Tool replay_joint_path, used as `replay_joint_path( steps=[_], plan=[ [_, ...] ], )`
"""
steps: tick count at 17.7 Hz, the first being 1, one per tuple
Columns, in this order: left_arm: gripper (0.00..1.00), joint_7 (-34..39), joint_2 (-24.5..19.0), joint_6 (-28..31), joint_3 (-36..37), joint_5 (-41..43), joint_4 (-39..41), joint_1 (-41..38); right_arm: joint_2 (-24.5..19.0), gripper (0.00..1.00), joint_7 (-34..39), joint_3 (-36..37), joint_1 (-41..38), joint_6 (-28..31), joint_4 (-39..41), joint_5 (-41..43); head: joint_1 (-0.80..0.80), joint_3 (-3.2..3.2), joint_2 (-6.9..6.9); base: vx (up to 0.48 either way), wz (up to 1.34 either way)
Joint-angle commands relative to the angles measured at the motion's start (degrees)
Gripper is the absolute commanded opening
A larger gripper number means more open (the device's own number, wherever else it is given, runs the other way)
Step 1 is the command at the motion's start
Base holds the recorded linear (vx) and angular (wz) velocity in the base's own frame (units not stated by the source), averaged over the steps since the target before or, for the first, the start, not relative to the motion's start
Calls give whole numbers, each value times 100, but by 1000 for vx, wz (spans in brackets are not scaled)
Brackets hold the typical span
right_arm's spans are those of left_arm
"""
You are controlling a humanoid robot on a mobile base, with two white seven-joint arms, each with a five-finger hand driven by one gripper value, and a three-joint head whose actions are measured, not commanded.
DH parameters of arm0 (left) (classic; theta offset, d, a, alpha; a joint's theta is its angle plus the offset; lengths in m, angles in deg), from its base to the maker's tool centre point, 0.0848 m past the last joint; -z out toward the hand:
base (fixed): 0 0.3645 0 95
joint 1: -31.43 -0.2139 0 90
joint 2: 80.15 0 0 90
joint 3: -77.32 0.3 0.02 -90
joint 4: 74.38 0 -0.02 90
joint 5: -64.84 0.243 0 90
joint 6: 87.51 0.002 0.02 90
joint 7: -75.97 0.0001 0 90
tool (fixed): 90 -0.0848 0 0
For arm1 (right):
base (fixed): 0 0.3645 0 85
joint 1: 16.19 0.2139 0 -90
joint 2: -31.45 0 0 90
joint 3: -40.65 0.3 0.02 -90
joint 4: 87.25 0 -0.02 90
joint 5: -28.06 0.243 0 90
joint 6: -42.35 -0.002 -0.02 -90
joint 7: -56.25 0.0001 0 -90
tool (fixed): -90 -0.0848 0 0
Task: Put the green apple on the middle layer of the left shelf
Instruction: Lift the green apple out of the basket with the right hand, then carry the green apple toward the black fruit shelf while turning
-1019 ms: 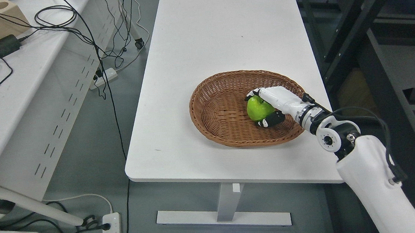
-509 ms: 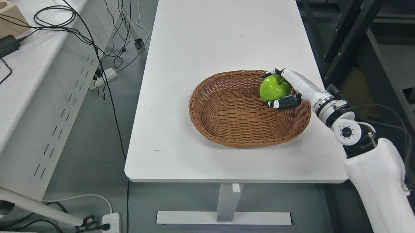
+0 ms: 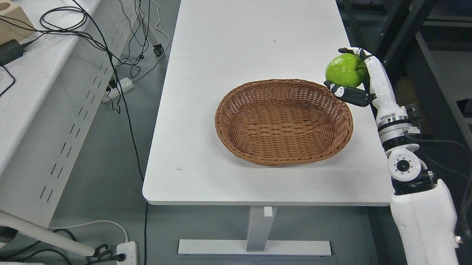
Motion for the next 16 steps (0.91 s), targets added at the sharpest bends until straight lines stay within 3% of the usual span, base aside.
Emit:
replay_joint_path(
  steps=[1,8,16],
  plan=[
    [100,-4,-100,-4,0,0,0,0,-717,0,-193,720,-610,-23,660,84,0,0,0,-38,-3],
    [100,-4,-100,-4,0,0,0,0,-717,0,-202,835,-1190,-198,775,102,0,0,0,-109,-3],
    [100,-4,-100,-4,0,0,0,0,-717,0,-114,808,-1498,-453,775,190,0,0,0,-247,-47]
  ],
)
